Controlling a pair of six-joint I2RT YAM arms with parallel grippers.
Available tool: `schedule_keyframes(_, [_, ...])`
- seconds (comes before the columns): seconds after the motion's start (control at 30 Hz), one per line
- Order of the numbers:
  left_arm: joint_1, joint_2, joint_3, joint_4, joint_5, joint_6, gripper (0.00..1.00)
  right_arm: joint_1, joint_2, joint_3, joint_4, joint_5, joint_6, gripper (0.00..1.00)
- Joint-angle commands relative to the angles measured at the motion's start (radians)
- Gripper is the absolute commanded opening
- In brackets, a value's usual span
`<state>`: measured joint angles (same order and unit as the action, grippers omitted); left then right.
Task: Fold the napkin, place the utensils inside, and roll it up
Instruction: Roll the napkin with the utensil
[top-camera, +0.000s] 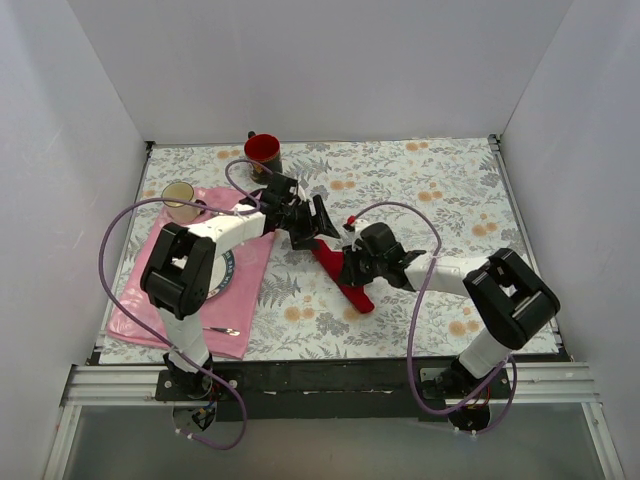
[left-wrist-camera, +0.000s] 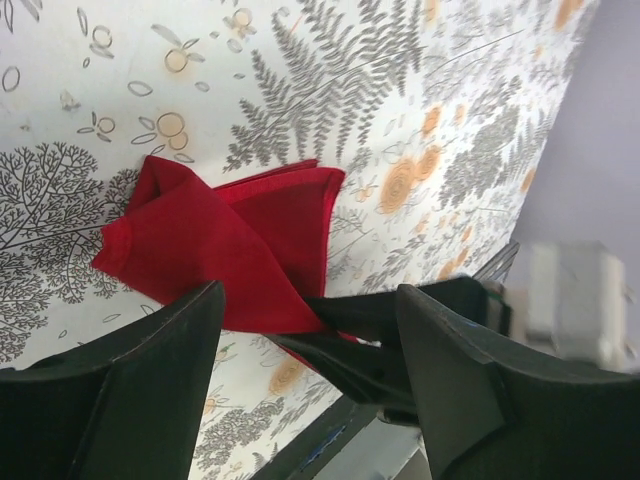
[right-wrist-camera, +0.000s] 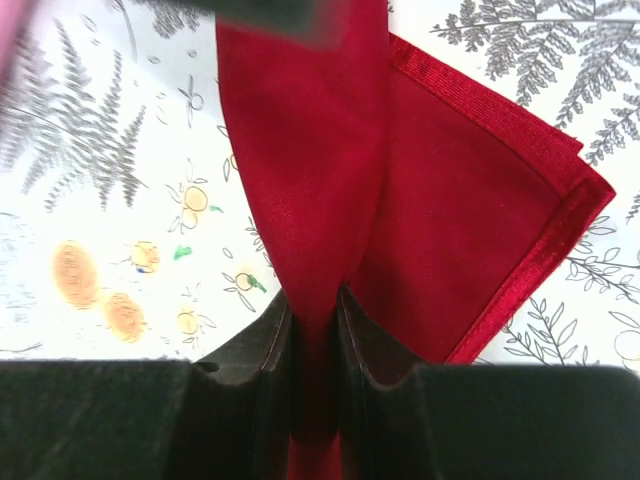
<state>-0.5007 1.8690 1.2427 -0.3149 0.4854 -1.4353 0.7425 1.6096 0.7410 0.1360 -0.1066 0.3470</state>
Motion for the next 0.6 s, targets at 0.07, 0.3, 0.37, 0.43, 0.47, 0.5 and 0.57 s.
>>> schedule_keyframes(0.07, [0.011,-0.103,0.047,0.002,0.036,-0.007,0.7,-0.147,0.055,-0.124,0.216,-0.445,0.211,0.2])
schedule_keyframes(0.3, [0.002,-0.036,-0.006,0.117,0.168,-0.063,0.7,-0.287,0.245,-0.253,0.672,-0.737,0.476,0.24])
schedule_keyframes(0.37, [-0.001,-0.03,-0.017,0.141,0.177,-0.068,0.7,-0.298,0.271,-0.272,0.761,-0.746,0.501,0.24])
schedule_keyframes(0.43, [-0.006,-0.018,-0.029,0.174,0.185,-0.076,0.7,-0.301,0.291,-0.27,0.769,-0.743,0.501,0.24])
schedule_keyframes(0.47, [-0.009,-0.013,-0.034,0.194,0.188,-0.079,0.7,-0.301,0.3,-0.27,0.771,-0.743,0.503,0.24])
schedule_keyframes(0.5, [-0.009,-0.011,-0.037,0.201,0.191,-0.08,0.7,-0.301,0.303,-0.269,0.771,-0.742,0.501,0.24])
schedule_keyframes(0.57, [-0.013,-0.002,-0.049,0.221,0.194,-0.086,0.69,-0.305,0.308,-0.265,0.761,-0.74,0.495,0.23])
